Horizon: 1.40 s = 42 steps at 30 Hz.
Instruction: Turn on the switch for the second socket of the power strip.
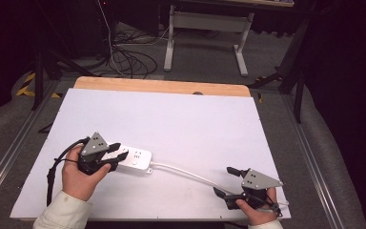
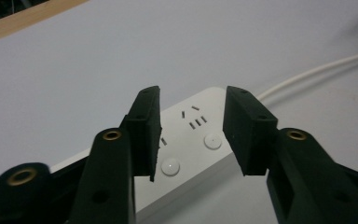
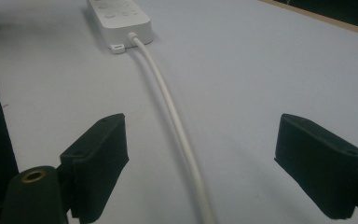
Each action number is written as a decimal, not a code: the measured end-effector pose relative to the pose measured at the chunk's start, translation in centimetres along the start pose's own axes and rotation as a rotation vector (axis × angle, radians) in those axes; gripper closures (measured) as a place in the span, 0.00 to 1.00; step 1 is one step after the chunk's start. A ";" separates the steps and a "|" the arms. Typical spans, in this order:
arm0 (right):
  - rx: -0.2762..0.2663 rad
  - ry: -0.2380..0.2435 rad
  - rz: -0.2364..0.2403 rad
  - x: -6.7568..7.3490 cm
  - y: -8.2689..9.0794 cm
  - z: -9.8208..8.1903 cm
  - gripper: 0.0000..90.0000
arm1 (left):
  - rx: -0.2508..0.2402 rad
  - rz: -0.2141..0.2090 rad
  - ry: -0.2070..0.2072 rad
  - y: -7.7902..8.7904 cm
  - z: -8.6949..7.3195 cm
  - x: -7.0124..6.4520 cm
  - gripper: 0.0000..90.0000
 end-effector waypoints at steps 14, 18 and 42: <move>0.000 -0.002 -0.002 0.0 0.1 0.0 0.18 | -0.118 -0.098 -0.001 2.9 1.3 -1.2 0.21; 0.001 -0.003 -0.002 0.0 0.1 -0.1 0.18 | -0.149 -0.107 -0.018 3.7 1.4 -1.2 0.20; 0.003 0.005 0.001 0.0 0.1 -0.1 0.18 | -0.268 -0.156 -0.042 6.7 -2.5 2.2 0.08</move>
Point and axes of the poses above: each handheld gripper's, and its own axes: y roughly backward along the jaws, z roughly out of its top, x roughly to its left, the point moved 8 cm from there along -y, roughly forward along the jaws, and after that the axes turned 15 degrees about y, right-handed, at the moved point
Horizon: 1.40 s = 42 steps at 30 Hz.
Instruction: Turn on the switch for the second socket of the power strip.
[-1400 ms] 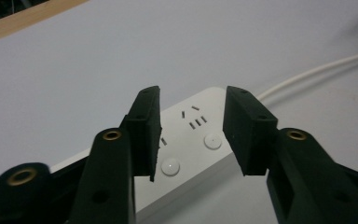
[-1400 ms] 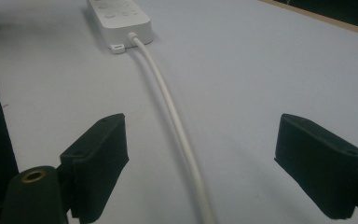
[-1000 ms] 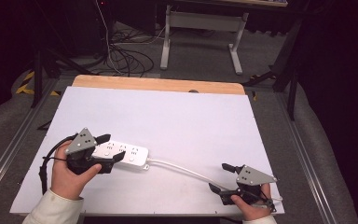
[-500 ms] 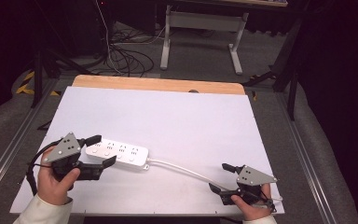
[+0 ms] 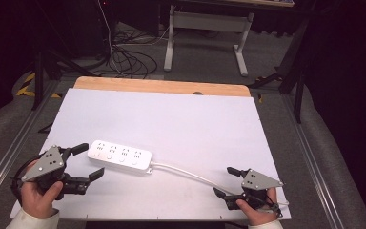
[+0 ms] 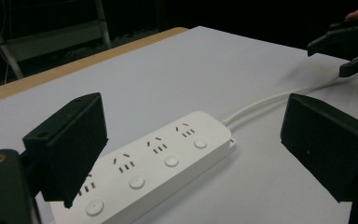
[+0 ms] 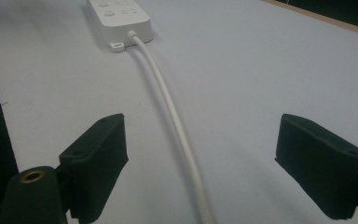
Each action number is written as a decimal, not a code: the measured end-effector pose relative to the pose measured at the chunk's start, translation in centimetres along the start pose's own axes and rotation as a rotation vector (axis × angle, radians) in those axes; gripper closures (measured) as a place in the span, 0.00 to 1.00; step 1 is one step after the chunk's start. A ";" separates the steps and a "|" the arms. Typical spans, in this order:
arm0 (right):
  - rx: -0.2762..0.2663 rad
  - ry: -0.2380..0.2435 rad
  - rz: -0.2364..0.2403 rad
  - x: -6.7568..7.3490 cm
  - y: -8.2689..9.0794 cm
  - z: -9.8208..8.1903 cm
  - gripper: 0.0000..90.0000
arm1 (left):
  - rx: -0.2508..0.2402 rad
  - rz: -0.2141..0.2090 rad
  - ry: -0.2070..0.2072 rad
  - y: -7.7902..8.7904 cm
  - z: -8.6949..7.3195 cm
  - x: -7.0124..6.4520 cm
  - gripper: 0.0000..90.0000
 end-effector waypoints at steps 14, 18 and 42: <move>0.004 0.001 -0.004 0.0 0.0 0.0 0.18 | 0.028 0.092 0.039 1.5 -2.7 2.1 0.07; 0.009 0.002 -0.004 0.0 -0.1 -0.1 0.18 | 0.028 0.098 0.017 1.8 -3.5 2.6 0.07; 0.032 0.006 0.002 0.1 -0.3 -0.5 0.18 | 0.008 0.137 0.148 2.9 -6.9 4.5 0.08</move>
Point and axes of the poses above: each handheld gripper's, and its own axes: y roughly backward along the jaws, z roughly out of its top, x roughly to its left, the point moved 8 cm from there along -y, roughly forward along the jaws, and after that the axes turned 15 degrees about y, right-handed, at the moved point
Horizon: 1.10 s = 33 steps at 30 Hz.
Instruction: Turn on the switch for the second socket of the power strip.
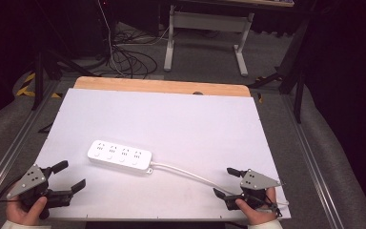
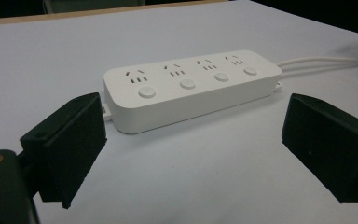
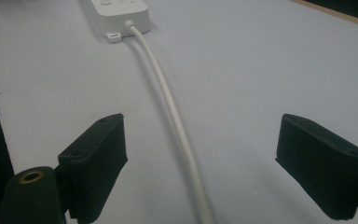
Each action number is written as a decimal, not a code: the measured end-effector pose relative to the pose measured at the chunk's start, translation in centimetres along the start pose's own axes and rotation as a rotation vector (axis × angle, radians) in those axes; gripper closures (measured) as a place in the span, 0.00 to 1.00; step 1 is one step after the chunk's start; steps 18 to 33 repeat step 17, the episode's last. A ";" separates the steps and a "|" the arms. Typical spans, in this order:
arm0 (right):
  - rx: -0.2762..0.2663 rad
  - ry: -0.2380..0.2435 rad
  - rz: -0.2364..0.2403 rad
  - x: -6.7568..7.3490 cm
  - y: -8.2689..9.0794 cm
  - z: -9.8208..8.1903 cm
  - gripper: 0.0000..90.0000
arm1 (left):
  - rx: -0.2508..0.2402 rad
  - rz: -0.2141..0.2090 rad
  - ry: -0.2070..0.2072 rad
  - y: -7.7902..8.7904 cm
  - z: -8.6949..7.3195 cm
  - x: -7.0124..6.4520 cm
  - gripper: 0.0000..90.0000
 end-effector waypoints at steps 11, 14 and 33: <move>0.015 0.006 0.002 0.0 -0.1 -0.2 0.17 | 0.012 0.028 -0.122 -0.1 0.1 -0.5 0.09; 0.014 0.006 0.005 0.0 -0.1 -0.2 0.17 | 0.010 0.048 -0.085 -0.2 0.2 -0.5 0.08; 0.017 0.008 0.002 0.0 -0.1 -0.2 0.17 | -0.002 0.052 -0.059 -0.1 0.3 -0.6 0.08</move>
Point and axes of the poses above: each handheld gripper's, and its own axes: y roughly backward along the jaws, z roughly out of its top, x roughly to its left, the point moved 8 cm from there along -y, roughly forward along the jaws, and after that the axes turned 15 degrees about y, right-handed, at the moved point
